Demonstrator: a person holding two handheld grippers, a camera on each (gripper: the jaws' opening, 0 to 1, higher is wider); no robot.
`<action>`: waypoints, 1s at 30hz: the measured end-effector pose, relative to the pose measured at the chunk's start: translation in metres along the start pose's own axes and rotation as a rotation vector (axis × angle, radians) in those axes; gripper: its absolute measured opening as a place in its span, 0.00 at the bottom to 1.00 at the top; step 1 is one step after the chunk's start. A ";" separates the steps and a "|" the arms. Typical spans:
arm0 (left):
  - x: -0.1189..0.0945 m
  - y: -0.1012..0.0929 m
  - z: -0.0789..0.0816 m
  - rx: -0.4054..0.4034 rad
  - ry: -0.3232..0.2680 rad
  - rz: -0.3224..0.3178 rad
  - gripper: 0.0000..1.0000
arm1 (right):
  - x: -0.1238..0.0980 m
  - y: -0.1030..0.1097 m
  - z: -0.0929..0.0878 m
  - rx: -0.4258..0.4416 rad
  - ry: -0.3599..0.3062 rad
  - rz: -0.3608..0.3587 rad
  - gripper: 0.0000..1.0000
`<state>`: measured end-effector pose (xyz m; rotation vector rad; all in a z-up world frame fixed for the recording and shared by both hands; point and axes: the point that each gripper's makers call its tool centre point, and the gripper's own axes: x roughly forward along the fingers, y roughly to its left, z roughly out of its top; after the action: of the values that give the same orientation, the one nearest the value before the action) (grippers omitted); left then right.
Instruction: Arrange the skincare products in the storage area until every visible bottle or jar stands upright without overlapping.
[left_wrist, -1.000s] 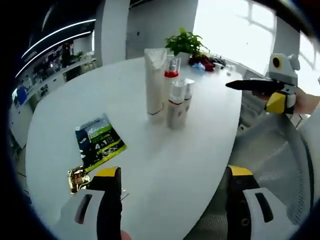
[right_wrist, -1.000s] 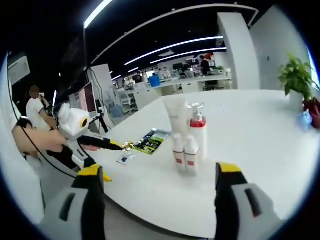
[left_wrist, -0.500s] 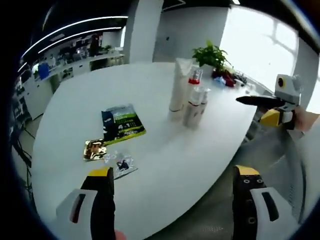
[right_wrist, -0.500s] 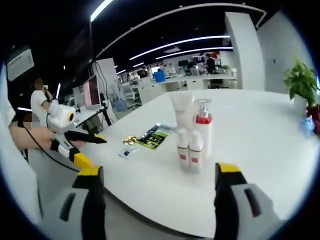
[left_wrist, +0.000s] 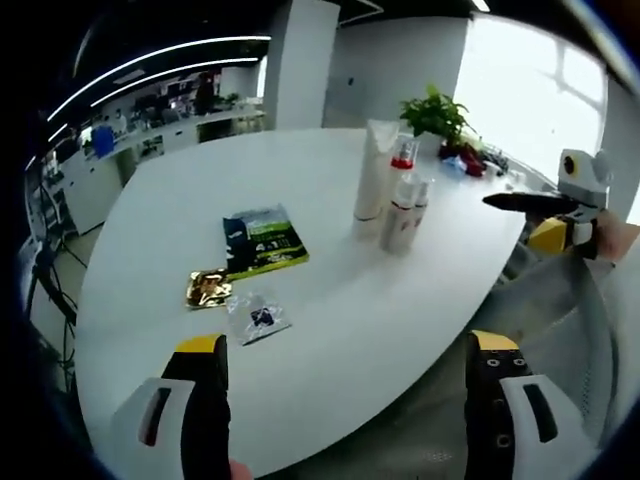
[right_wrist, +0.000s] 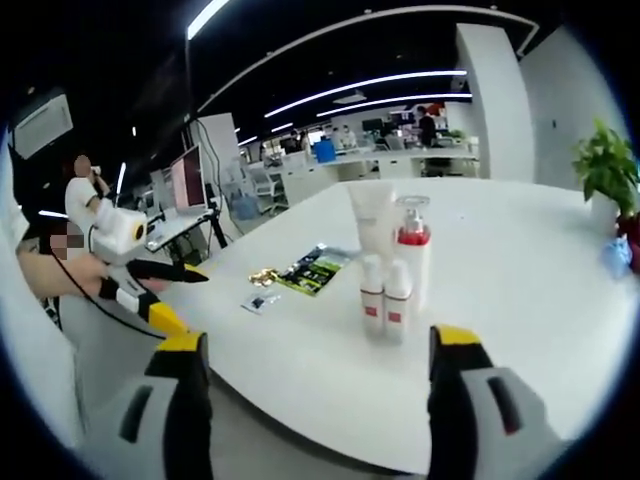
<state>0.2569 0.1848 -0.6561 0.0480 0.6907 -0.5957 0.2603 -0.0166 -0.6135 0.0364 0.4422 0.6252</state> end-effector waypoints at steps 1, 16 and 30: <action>0.000 0.000 0.000 -0.001 0.003 0.003 0.97 | 0.000 0.000 0.000 0.000 0.000 0.000 0.91; 0.025 0.009 0.006 0.002 0.066 0.059 0.97 | -0.001 0.000 0.000 0.014 -0.009 0.004 0.91; 0.069 0.029 0.035 0.008 0.097 0.142 0.97 | 0.000 -0.004 -0.002 0.015 -0.007 0.009 0.90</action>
<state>0.3351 0.1659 -0.6753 0.1331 0.7717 -0.4624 0.2619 -0.0203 -0.6163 0.0551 0.4406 0.6309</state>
